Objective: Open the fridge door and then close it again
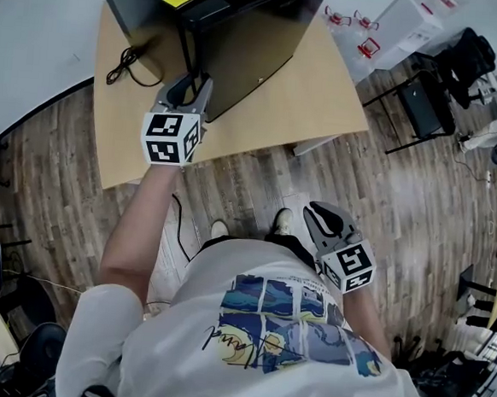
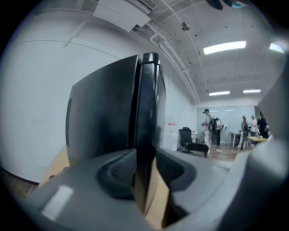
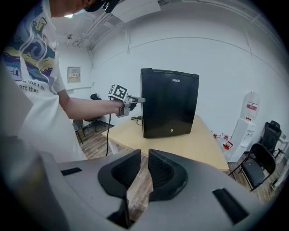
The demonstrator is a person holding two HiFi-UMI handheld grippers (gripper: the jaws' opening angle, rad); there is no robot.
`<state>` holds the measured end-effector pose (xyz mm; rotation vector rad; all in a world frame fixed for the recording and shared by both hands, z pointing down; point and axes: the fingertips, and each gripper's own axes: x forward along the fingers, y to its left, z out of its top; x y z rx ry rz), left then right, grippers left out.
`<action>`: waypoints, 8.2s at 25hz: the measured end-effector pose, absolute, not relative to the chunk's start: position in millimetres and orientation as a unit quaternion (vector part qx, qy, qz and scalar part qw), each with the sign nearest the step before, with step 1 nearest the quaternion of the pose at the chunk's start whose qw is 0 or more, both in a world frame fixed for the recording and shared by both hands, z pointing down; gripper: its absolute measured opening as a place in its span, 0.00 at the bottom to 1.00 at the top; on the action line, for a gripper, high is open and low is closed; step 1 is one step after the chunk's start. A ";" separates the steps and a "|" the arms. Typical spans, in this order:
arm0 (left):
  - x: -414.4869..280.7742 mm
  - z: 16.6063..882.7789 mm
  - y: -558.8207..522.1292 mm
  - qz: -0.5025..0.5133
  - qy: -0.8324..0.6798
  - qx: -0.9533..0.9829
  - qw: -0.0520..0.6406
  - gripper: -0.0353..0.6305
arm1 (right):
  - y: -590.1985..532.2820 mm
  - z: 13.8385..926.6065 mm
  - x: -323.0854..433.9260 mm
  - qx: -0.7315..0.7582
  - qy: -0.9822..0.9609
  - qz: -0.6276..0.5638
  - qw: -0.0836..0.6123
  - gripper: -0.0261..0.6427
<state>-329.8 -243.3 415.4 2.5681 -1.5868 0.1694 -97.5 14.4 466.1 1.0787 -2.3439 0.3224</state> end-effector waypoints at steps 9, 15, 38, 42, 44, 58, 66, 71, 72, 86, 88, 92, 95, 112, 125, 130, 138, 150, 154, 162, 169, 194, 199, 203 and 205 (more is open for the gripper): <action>-330.8 416.1 -243.0 0.059 -0.543 0.835 0.063 0.27 | 3.9 463.1 -74.4 0.390 -0.876 0.111 0.260 0.11; -331.5 415.7 -240.7 0.055 -0.560 0.824 0.065 0.27 | -0.2 459.6 -46.4 0.378 -0.882 0.105 0.260 0.11; -283.8 413.8 -199.3 0.070 -0.599 0.796 0.057 0.26 | -12.9 467.3 4.0 0.326 -0.907 0.116 0.238 0.11; -271.3 414.6 -191.6 0.073 -0.606 0.790 0.059 0.26 | -13.8 471.6 11.1 0.320 -0.910 0.118 0.235 0.10; -265.3 415.0 -188.0 0.073 -0.610 0.787 0.060 0.26 | -15.9 472.3 15.3 0.318 -0.912 0.117 0.233 0.10; -219.2 415.5 -165.8 0.072 -0.636 0.765 0.072 0.26 | -37.4 470.4 50.5 0.289 -0.925 0.102 0.224 0.10; -191.5 414.4 -157.7 0.071 -0.649 0.754 0.073 0.26 | -53.9 468.5 68.7 0.259 -0.934 0.088 0.229 0.10; -178.2 412.4 -152.3 0.065 -0.663 0.742 0.078 0.26 | -57.3 466.4 80.0 0.246 -0.937 0.082 0.232 0.10; -174.6 412.0 -151.3 0.064 -0.666 0.739 0.079 0.26 | -57.1 466.5 83.6 0.244 -0.938 0.082 0.233 0.10; -125.4 411.8 -142.4 0.070 -0.677 0.729 0.081 0.24 | -53.1 469.5 113.6 0.232 -0.942 0.082 0.230 0.10; -118.3 411.4 -140.6 0.072 -0.677 0.728 0.080 0.24 | -51.5 470.3 117.2 0.233 -0.942 0.082 0.229 0.10; -104.9 410.8 -138.6 0.074 -0.681 0.724 0.081 0.24 | -48.8 471.9 123.3 0.234 -0.941 0.085 0.229 0.10; -97.7 410.9 -138.4 0.074 -0.685 0.720 0.082 0.24 | -48.4 472.4 123.9 0.233 -0.942 0.085 0.227 0.10; -51.5 408.8 -138.2 0.081 -0.686 0.718 0.084 0.24 | -49.6 476.9 133.4 0.247 -0.937 0.095 0.229 0.10; 10.4 407.4 -143.8 0.088 -0.659 0.740 0.098 0.22 | -55.2 478.2 157.6 0.273 -0.928 0.104 0.231 0.10; 35.4 408.2 -149.1 0.085 -0.645 0.753 0.098 0.21 | -58.4 481.6 174.1 0.287 -0.922 0.111 0.234 0.10; 71.5 408.8 -158.4 0.104 -0.619 0.774 0.085 0.21 | -58.5 484.3 199.2 0.312 -0.913 0.120 0.234 0.10; 113.4 410.4 -176.2 0.114 -0.582 0.800 0.085 0.16 | -59.5 482.9 238.2 0.360 -0.897 0.129 0.223 0.10; 128.0 410.0 -181.5 0.119 -0.567 0.811 0.083 0.15 | -57.4 483.1 252.1 0.377 -0.890 0.134 0.219 0.10; 150.1 410.3 -192.2 0.126 -0.548 0.823 0.079 0.14 | -53.8 481.4 266.4 0.403 -0.880 0.139 0.209 0.10; 168.2 412.0 -197.6 0.125 -0.533 0.832 0.094 0.12 | -46.3 482.7 277.0 0.418 -0.873 0.142 0.208 0.10; 189.5 410.8 -227.3 0.129 -0.512 0.844 0.091 0.11 | -56.2 479.7 281.2 0.434 -0.865 0.145 0.204 0.10; 194.7 410.1 -229.2 0.130 -0.511 0.845 0.092 0.11 | -52.9 480.5 285.6 0.439 -0.863 0.148 0.203 0.10; 197.1 409.1 -230.9 0.132 -0.511 0.844 0.091 0.11 | -50.8 481.4 286.5 0.441 -0.862 0.150 0.202 0.10; 197.5 409.3 -230.8 0.133 -0.511 0.845 0.089 0.11 | -49.8 482.8 287.0 0.442 -0.861 0.152 0.201 0.10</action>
